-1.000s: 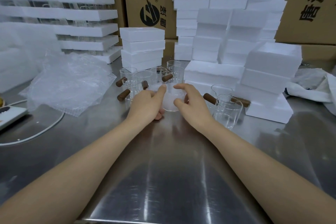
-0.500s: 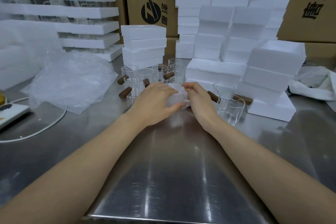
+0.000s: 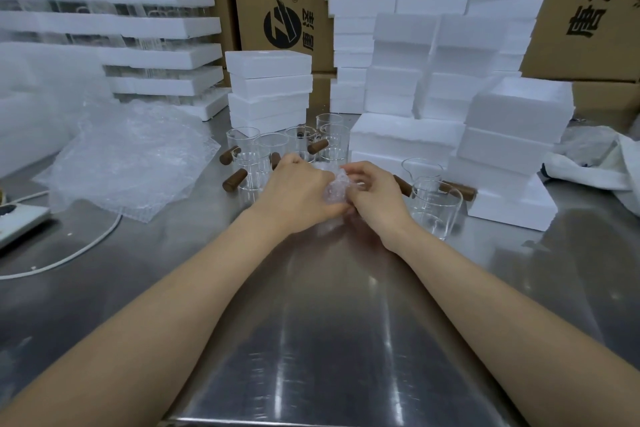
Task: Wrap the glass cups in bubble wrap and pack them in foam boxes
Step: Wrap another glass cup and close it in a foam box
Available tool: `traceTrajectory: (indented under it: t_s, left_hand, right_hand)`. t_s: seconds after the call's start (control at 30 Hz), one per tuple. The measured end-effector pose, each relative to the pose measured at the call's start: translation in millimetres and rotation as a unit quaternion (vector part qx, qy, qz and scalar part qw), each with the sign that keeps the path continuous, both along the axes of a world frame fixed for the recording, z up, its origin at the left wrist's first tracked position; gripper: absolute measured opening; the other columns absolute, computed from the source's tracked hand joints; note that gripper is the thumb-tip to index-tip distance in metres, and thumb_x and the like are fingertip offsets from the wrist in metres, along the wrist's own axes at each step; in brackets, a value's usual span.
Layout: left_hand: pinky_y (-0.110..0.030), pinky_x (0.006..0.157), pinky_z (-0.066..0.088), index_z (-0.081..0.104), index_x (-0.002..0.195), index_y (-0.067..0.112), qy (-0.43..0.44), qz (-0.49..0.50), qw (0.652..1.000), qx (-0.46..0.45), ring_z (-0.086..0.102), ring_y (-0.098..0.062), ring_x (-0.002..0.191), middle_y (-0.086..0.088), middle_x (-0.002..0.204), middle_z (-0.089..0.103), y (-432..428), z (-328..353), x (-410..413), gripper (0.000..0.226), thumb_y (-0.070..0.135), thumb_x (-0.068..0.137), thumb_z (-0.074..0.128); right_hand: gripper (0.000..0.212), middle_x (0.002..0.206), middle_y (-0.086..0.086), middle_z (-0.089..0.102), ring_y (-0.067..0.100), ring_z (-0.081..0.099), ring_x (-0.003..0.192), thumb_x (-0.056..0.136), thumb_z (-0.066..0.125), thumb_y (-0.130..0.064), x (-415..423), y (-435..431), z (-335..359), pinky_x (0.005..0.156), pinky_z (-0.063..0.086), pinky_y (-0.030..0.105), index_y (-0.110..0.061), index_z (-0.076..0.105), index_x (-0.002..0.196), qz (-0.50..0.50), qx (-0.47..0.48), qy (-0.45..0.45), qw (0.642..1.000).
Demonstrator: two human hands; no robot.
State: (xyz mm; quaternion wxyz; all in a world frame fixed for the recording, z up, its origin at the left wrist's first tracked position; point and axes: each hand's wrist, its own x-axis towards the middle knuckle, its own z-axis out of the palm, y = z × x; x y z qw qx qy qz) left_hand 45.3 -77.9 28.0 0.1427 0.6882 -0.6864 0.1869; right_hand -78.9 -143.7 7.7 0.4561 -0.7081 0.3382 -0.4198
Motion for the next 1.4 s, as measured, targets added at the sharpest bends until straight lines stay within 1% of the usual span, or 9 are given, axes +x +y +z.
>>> traceTrajectory:
  t_s: [0.17, 0.33, 0.43, 0.6, 0.7, 0.83, 0.97, 1.1, 1.4]
  left_hand:
    - [-0.037, 0.076, 0.042, 0.063, 0.089, 0.01, 0.092, -0.051, 0.991, -0.077, 0.056, -0.026, 0.084, -0.006, 0.084, 0.062, 14.8, -7.4, 6.8, 0.044, 0.054, 0.085, 0.059]
    - [-0.029, 0.096, 0.031, 0.066, 0.107, 0.017, 0.1, -0.042, 0.99, -0.091, 0.059, -0.019, 0.098, 0.001, 0.101, 0.068, 16.9, -6.2, 12.3, 0.051, 0.061, 0.083, 0.056]
    - [-0.034, 0.093, 0.036, 0.07, 0.102, 0.016, 0.052, -0.009, 0.998, -0.034, 0.057, -0.026, 0.085, -0.003, 0.074, 0.062, 11.2, -5.0, 11.6, 0.049, 0.06, 0.085, 0.056]
    - [-0.038, 0.087, 0.038, 0.032, 0.053, 0.017, -0.027, 0.044, 0.999, -0.018, 0.043, -0.029, 0.058, 0.005, 0.047, 0.023, 3.3, 1.4, 0.4, 0.049, 0.043, 0.089, 0.051]
    - [-0.038, 0.09, 0.037, 0.046, 0.058, 0.015, -0.061, 0.08, 0.995, 0.008, 0.038, -0.024, 0.058, 0.003, 0.048, 0.033, -2.3, 2.4, -0.1, 0.045, 0.046, 0.09, 0.042]
    - [-0.037, 0.099, 0.033, 0.063, 0.081, 0.019, -0.053, 0.091, 0.994, 0.029, 0.055, -0.023, 0.078, -0.003, 0.074, 0.064, -2.2, -0.1, 3.3, 0.048, 0.063, 0.087, 0.043]
    - [-0.034, 0.1, 0.029, 0.058, 0.076, 0.019, -0.022, 0.068, 0.997, 0.002, 0.055, -0.024, 0.083, -0.003, 0.075, 0.064, 1.7, -5.1, 5.6, 0.042, 0.057, 0.089, 0.043]
    - [-0.037, 0.103, 0.03, 0.059, 0.082, 0.019, -0.016, 0.062, 0.998, 0.011, 0.057, -0.024, 0.086, -0.003, 0.076, 0.064, 2.3, -3.3, 3.6, 0.04, 0.055, 0.09, 0.043]
    - [-0.04, 0.105, 0.032, 0.046, 0.076, 0.022, -0.013, -0.01, 0.999, 0.028, 0.055, -0.023, 0.075, 0.002, 0.064, 0.05, 9.9, 0.2, 13.0, 0.028, 0.042, 0.096, 0.043]
  right_hand:
    - [0.019, 0.084, 0.002, 0.066, 0.019, 0.064, 0.083, 0.087, 0.058, 0.005, 0.1, -5.0, -2.0, 0.081, 0.055, 0.032, -0.011, 0.067, 0.092, -0.011, -0.013, 0.015, 1.0]
    - [0.013, 0.069, -0.008, 0.064, 0.004, 0.059, 0.064, 0.085, 0.066, 0.002, -3.6, -2.0, -2.1, 0.068, 0.048, 0.013, -0.01, 0.072, 0.085, -0.005, -0.064, 0.024, 0.998]
    - [0.009, 0.075, -0.002, 0.065, 0.011, 0.06, 0.072, 0.084, 0.066, 0.0, -1.8, 0.7, 0.6, 0.07, 0.044, 0.011, -0.008, 0.07, 0.083, -0.024, -0.126, 0.079, 0.989]
    - [0.012, 0.089, 0.013, 0.063, 0.029, 0.059, 0.085, 0.085, 0.048, 0.001, 2.6, 10.9, 9.1, 0.069, 0.041, 0.031, 0.002, 0.059, 0.081, -0.038, -0.247, 0.23, 0.941]
    - [0.016, 0.11, 0.009, 0.06, 0.029, 0.057, 0.104, 0.084, 0.05, -0.003, -2.4, 21.4, 21.3, 0.074, 0.047, 0.035, -0.003, 0.063, 0.094, -0.063, -0.327, 0.288, 0.898]
    - [0.028, 0.121, 0.011, 0.064, 0.034, 0.05, 0.126, 0.073, 0.062, 0.001, -24.2, 18.1, 57.4, 0.106, 0.037, 0.049, -0.009, 0.073, 0.096, -0.234, -0.516, 0.185, 0.803]
    - [0.041, 0.147, 0.011, 0.039, 0.037, 0.02, 0.144, 0.076, 0.066, -0.013, -66.5, -7.6, 82.2, 0.116, 0.005, 0.06, -0.02, 0.064, 0.116, -0.433, -0.423, 0.256, 0.754]
    - [0.052, 0.155, 0.017, 0.018, 0.043, 0.0, 0.146, 0.077, 0.074, -0.033, -90.8, -23.4, 79.1, 0.111, -0.004, 0.067, -0.017, 0.055, 0.122, -0.453, -0.289, 0.318, 0.781]
    - [0.046, 0.143, 0.011, 0.037, 0.033, 0.017, 0.144, 0.078, 0.065, -0.031, -87.8, -25.4, 78.9, 0.114, 0.012, 0.057, -0.015, 0.053, 0.12, -0.46, -0.318, 0.214, 0.801]
